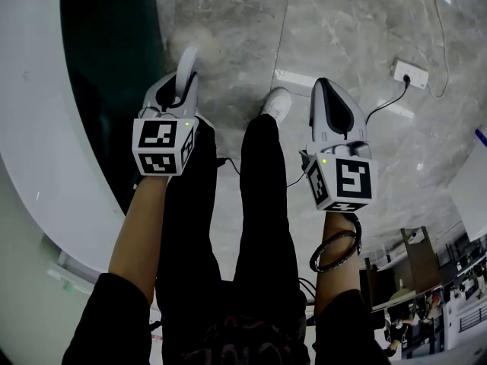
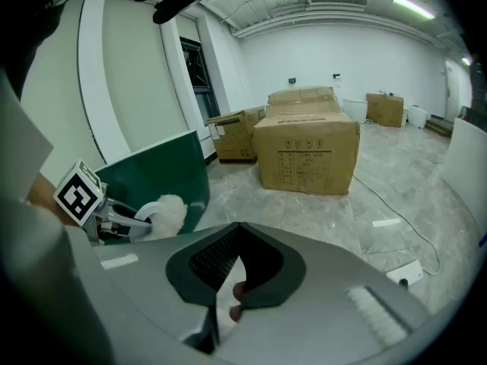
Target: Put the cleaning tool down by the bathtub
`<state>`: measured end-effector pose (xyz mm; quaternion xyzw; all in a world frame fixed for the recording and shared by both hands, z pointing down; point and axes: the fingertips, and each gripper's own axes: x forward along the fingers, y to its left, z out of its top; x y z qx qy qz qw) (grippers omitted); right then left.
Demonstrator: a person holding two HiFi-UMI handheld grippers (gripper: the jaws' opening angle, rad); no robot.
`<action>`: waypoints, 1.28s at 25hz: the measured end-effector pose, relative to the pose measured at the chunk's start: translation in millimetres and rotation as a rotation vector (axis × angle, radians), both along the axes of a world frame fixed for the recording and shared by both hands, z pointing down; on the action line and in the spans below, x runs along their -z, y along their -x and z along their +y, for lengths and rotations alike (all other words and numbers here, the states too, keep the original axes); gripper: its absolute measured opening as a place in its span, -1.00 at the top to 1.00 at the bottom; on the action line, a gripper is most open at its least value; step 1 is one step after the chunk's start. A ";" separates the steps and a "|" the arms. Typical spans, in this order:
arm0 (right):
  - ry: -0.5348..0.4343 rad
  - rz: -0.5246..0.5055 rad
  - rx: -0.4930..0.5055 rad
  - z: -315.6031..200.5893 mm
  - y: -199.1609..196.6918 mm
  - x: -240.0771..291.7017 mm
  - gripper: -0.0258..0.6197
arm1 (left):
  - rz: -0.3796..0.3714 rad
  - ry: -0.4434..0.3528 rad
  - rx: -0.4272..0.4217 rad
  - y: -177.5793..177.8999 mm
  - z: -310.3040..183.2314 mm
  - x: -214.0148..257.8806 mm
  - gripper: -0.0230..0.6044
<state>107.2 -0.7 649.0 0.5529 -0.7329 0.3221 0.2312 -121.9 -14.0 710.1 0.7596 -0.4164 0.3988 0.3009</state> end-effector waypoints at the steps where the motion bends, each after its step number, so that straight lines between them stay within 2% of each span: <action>1: 0.006 0.000 0.005 1.7 0.9 -10.8 0.85 | -0.002 0.005 0.003 1.1 0.8 -11.5 0.66; 8: 0.042 -0.002 0.037 20.5 10.8 -79.0 0.85 | -0.012 0.045 0.021 9.1 16.0 -94.7 0.66; 15: 0.075 0.006 0.063 38.0 16.1 -142.8 0.85 | -0.009 0.059 -0.011 12.9 28.6 -163.1 0.66; 21: 0.085 0.004 0.082 45.8 21.4 -185.9 0.85 | 0.001 0.091 0.055 22.4 33.4 -220.0 0.66; 32: 0.113 0.003 0.103 54.0 22.4 -247.2 0.85 | -0.020 0.127 0.060 23.7 40.5 -294.2 0.66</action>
